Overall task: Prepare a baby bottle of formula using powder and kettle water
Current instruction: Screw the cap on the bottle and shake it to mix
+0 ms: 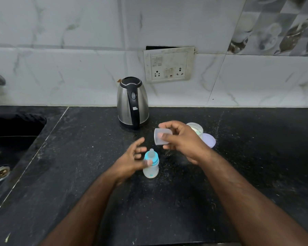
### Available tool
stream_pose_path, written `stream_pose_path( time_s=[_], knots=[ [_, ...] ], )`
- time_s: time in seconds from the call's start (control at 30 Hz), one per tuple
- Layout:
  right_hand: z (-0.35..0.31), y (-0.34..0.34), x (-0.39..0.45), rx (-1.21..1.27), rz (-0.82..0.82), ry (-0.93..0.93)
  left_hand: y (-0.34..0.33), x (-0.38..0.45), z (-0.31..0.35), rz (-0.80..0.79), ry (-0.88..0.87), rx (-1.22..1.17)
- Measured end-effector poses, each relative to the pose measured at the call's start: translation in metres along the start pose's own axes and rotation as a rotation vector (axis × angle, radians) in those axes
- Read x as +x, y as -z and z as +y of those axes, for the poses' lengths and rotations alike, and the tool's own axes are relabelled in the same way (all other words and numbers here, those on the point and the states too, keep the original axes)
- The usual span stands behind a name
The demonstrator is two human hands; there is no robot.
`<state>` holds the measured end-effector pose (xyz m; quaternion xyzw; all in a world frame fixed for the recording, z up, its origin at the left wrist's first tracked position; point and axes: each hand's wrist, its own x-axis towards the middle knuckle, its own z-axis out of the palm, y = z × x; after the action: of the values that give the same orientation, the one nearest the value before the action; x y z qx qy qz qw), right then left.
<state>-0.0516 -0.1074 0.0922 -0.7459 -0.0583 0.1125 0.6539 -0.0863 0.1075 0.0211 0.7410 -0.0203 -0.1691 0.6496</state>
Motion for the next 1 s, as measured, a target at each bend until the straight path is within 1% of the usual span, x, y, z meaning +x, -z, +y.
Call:
stream_pose_path(
  time_s=[0.07, 0.1, 0.2, 0.27, 0.4, 0.53, 0.7, 0.87, 1.0],
  knots=[
    [-0.003, 0.000, -0.004, -0.303, -0.054, 0.072, -0.006, -0.004, -0.020, -0.050, 0.060, 0.091],
    [-0.003, -0.003, -0.005, -0.439, -0.101, 0.100, -0.011, -0.004, -0.030, -0.033, 0.066, 0.101],
    [-0.005, -0.017, -0.008, -0.756, -0.210, 0.153, -0.026, 0.002, -0.047, 0.085, 0.023, 0.120],
    [-0.005, -0.026, -0.009, -0.903, -0.261, 0.157, -0.030, 0.008, -0.053, 0.146, -0.006, 0.168],
    [-0.007, -0.036, -0.009, -1.029, -0.338, 0.119, -0.032, 0.011, -0.058, 0.145, -0.006, 0.214],
    [-0.013, -0.039, -0.005, -1.104, -0.385, 0.094, -0.037, 0.012, -0.059, 0.194, 0.001, 0.227],
    [-0.020, -0.044, -0.001, -1.206, -0.429, 0.092, -0.038, 0.009, -0.053, 0.233, 0.006, 0.331],
    [-0.028, -0.052, 0.002, -1.299, -0.463, 0.042, -0.038, 0.008, -0.052, 0.237, 0.030, 0.356],
    [-0.034, -0.060, 0.004, -1.417, -0.531, -0.007, -0.037, 0.007, -0.049, 0.218, 0.053, 0.354]
  ],
)
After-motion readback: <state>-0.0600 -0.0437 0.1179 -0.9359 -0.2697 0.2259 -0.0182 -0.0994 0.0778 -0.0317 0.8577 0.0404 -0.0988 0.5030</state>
